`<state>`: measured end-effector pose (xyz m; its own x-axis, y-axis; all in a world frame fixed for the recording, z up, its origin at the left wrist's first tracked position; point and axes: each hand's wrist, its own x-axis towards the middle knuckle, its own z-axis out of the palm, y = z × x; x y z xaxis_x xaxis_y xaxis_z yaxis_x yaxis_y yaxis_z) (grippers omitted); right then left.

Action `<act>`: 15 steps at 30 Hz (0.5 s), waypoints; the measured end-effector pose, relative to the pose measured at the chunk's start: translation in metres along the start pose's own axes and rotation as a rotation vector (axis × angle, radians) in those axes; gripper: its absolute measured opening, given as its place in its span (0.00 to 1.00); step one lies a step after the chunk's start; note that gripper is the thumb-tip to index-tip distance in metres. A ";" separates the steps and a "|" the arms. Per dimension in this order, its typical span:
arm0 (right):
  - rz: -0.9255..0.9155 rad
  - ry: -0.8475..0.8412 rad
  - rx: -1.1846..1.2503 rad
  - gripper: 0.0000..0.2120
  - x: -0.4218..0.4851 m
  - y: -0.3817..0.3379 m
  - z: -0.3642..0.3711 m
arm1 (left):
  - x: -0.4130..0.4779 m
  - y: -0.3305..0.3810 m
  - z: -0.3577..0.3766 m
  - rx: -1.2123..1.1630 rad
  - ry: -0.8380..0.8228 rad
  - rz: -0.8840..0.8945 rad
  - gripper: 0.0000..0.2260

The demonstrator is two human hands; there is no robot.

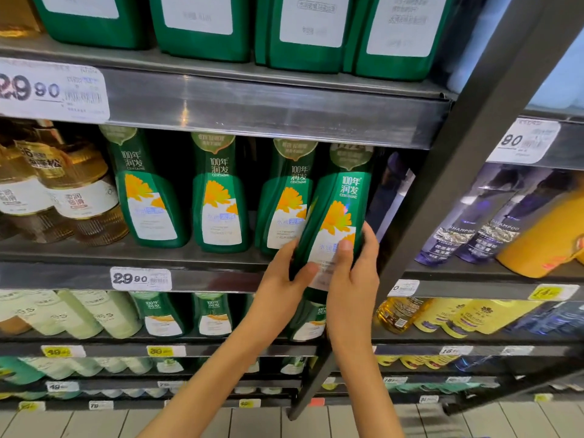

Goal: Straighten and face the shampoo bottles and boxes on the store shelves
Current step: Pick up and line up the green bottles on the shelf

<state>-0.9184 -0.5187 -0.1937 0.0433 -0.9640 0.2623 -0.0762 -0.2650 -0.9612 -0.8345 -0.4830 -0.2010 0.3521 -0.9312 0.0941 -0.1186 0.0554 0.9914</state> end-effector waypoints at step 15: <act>0.118 -0.089 -0.012 0.29 -0.014 0.001 -0.008 | 0.000 -0.001 0.025 0.043 0.279 0.126 0.18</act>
<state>-0.9269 -0.5056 -0.1972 0.1211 -0.9829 0.1384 -0.0976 -0.1505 -0.9838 -0.8572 -0.4923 -0.2042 0.5723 -0.7830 0.2436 -0.2151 0.1433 0.9660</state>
